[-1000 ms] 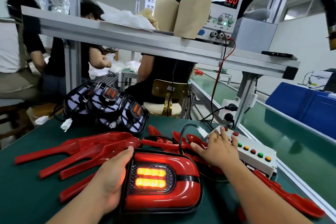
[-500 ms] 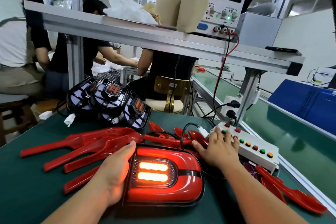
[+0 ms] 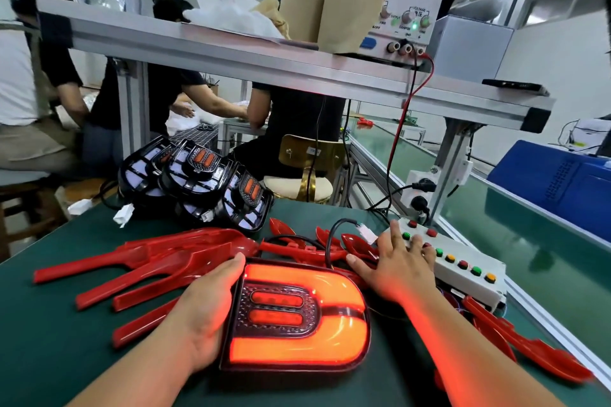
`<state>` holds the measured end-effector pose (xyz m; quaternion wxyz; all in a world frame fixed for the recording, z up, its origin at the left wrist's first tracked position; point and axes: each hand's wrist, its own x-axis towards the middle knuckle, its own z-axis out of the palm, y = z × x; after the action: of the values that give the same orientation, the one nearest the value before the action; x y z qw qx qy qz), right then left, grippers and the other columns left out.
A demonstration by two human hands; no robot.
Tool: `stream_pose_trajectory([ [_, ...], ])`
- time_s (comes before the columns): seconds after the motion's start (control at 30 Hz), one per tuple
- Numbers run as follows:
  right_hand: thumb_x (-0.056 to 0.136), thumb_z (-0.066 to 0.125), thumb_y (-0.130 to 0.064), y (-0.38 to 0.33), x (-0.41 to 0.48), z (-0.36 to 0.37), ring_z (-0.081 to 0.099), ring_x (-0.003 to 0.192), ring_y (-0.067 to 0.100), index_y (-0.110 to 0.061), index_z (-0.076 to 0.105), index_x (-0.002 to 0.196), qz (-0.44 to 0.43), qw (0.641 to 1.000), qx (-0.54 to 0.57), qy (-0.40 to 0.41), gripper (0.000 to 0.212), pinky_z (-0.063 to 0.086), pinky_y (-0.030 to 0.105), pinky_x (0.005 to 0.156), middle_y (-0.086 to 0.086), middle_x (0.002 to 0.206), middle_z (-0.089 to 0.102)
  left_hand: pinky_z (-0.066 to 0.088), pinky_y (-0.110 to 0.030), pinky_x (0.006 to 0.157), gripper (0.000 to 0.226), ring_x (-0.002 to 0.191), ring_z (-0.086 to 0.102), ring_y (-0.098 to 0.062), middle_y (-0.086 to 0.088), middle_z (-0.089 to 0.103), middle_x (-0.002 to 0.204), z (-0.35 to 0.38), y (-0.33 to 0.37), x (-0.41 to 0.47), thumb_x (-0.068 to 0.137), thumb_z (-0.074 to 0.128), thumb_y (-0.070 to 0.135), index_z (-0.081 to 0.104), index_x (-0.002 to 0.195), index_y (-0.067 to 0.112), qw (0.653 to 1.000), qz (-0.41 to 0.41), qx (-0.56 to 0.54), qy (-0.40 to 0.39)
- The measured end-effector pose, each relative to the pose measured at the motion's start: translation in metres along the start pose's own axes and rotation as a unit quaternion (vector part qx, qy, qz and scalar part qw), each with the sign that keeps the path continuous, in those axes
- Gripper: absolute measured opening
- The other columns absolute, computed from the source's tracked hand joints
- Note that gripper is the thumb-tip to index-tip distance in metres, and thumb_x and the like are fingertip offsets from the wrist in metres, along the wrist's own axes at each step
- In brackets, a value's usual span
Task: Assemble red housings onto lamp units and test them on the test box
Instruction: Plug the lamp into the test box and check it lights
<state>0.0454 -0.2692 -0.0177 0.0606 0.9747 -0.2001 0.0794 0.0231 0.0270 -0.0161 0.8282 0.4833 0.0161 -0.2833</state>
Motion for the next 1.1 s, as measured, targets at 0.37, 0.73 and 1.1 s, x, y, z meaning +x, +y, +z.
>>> stream_pose_trajectory([
  [0.37,0.07,0.011,-0.094,-0.003,0.0034,-0.0037,0.011,0.145,0.046,-0.028,0.025,0.146,0.006,1.0,-0.012,-0.014,0.102,0.008,0.061,0.112,0.001,0.163,0.012,0.05,-0.069,0.084,0.052,0.096,0.066,-0.054,-0.035,0.066,0.108,0.0022,0.0011,-0.0045,0.1,0.041,0.044,0.064,0.12,0.002,1.0,0.0,-0.005,0.004],
  [0.73,0.07,0.013,-0.094,-0.0035,0.0009,-0.0071,0.022,0.14,0.043,-0.03,0.032,0.14,0.005,0.999,-0.034,0.008,0.097,0.016,0.059,0.107,0.008,0.159,0.023,0.058,-0.052,0.067,0.043,0.085,0.071,-0.044,-0.027,0.072,0.1,0.0019,0.0005,-0.0025,0.098,0.048,0.041,0.067,0.116,0.007,0.999,0.024,0.014,0.047],
  [1.1,0.068,0.01,-0.095,-0.0013,-0.002,-0.0081,0.025,0.138,0.043,-0.03,0.033,0.14,-0.001,0.999,-0.043,0.014,0.1,0.021,0.057,0.105,0.006,0.159,0.024,0.058,-0.052,0.069,0.044,0.086,0.071,-0.044,-0.027,0.072,0.1,0.0015,-0.0013,-0.0007,0.098,0.048,0.043,0.066,0.115,0.007,0.997,0.04,0.027,0.057],
])
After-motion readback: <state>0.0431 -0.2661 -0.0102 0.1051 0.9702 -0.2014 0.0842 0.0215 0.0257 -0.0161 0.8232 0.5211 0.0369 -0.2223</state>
